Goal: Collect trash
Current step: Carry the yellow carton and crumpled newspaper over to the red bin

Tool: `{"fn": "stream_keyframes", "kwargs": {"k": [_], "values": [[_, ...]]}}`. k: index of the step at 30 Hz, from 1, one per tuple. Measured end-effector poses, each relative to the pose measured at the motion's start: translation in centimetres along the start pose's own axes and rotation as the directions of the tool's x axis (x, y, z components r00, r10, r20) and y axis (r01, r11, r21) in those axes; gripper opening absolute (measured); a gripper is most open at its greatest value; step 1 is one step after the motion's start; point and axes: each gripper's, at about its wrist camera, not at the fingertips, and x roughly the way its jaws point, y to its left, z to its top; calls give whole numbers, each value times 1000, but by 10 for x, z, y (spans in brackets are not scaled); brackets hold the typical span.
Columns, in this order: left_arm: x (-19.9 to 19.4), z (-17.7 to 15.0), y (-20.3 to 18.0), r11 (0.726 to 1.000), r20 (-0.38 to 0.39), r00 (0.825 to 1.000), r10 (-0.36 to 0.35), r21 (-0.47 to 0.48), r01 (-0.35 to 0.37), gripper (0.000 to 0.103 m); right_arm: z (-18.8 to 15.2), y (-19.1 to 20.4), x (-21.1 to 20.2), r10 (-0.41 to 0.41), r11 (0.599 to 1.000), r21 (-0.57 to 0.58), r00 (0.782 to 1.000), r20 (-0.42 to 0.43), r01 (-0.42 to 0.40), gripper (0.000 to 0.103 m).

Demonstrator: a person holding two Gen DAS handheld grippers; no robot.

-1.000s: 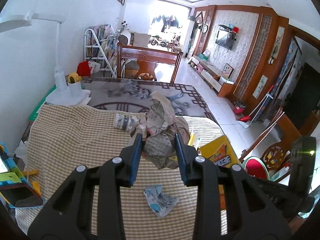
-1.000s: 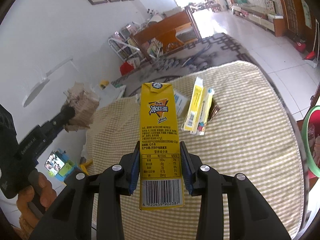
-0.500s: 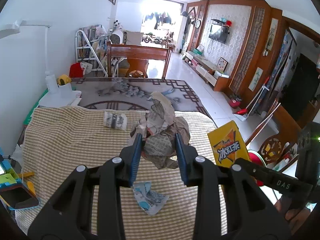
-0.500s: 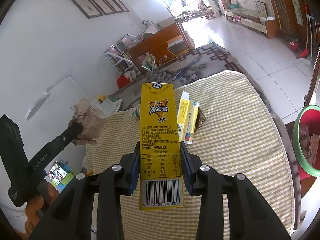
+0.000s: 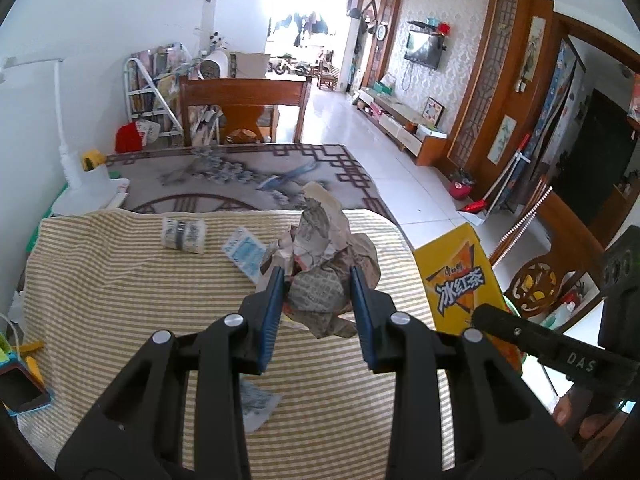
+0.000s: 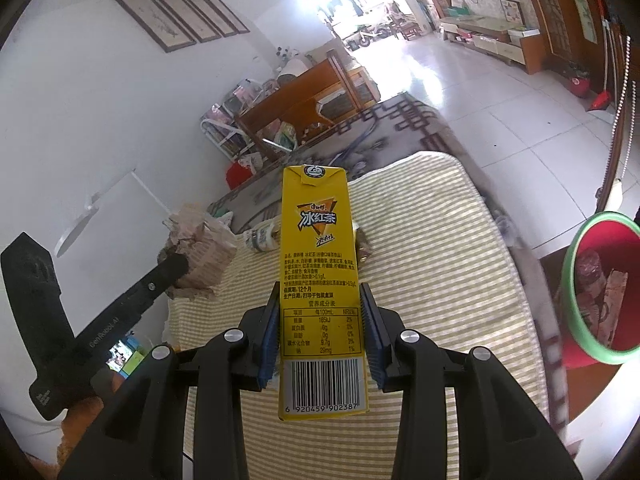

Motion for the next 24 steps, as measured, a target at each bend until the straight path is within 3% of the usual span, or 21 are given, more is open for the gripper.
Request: {"fn": "stream_keyframes", "kwargs": {"k": [24], "values": [[57, 0, -142, 995, -76, 995, -58, 72, 64, 32, 38, -124, -67, -31, 996, 87, 999, 18, 29, 35]]}}
